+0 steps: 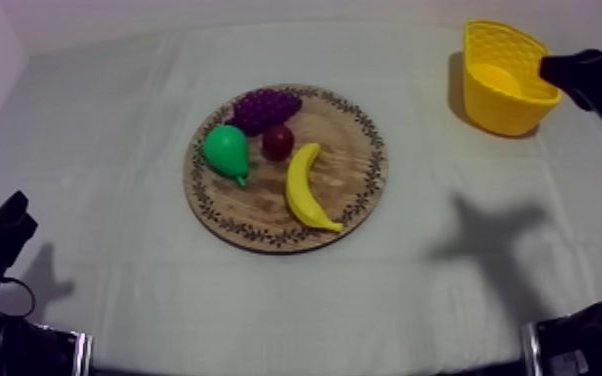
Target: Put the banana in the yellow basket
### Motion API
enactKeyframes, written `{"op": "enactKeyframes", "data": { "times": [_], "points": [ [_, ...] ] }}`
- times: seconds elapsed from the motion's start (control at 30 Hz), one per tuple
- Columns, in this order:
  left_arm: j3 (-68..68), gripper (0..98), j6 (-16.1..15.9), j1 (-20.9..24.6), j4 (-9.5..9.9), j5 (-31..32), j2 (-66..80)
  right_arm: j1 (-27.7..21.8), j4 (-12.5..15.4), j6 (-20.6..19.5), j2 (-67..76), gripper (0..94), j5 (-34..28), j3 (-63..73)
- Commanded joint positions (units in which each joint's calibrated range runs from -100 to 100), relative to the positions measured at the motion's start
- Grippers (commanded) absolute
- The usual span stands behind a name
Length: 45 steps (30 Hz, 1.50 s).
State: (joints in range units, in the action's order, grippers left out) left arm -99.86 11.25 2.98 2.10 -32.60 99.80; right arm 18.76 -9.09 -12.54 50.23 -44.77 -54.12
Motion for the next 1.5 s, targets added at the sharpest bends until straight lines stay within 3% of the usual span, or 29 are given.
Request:
{"op": "enactKeyframes", "data": {
  "times": [0.0, 0.3, 0.47, 0.6, 0.8, 0.93, 1.13, 1.23, 1.47],
  "points": [
    [0.0, 0.1, 0.0, 0.0, -0.02, 0.0, 0.0, 5.6, -1.6, -3.0, -5.3, 0.3, -1.0, 1.8],
    [0.0, 0.1, 0.0, 0.0, -0.02, 0.0, 0.0, 17.2, -10.5, -13.9, -17.5, 0.3, -2.3, 2.7],
    [0.0, 0.1, 0.0, 0.0, -0.02, 0.0, 0.0, 21.9, -13.2, -17.6, -22.5, 0.3, -2.6, 2.6],
    [0.0, 0.1, 0.0, 0.0, -0.02, 0.0, 0.0, 24.8, -13.3, -17.9, -25.2, 0.6, -3.0, 3.8],
    [0.0, 0.1, 0.0, 0.0, -0.02, 0.0, 0.0, 27.0, -13.2, -18.1, -27.0, 11.4, -3.6, 5.6],
    [0.0, 0.1, 0.0, 0.0, -0.02, 0.0, 0.0, 27.4, -12.6, -17.0, -27.2, 36.4, -3.4, 6.1],
    [0.0, 0.1, 0.0, 0.0, -0.02, 0.0, 0.0, 27.8, -12.8, -16.8, -27.3, 51.2, -3.5, 6.0],
    [0.0, 0.1, 0.0, 0.0, -0.02, 0.0, 0.0, 27.9, -13.2, -17.1, -27.4, 52.0, -4.0, 6.2],
    [0.0, 0.1, 0.0, 0.0, -0.02, 0.0, 0.0, 28.2, -14.7, -18.6, -28.4, 39.1, -4.3, 6.1]
  ]
}}
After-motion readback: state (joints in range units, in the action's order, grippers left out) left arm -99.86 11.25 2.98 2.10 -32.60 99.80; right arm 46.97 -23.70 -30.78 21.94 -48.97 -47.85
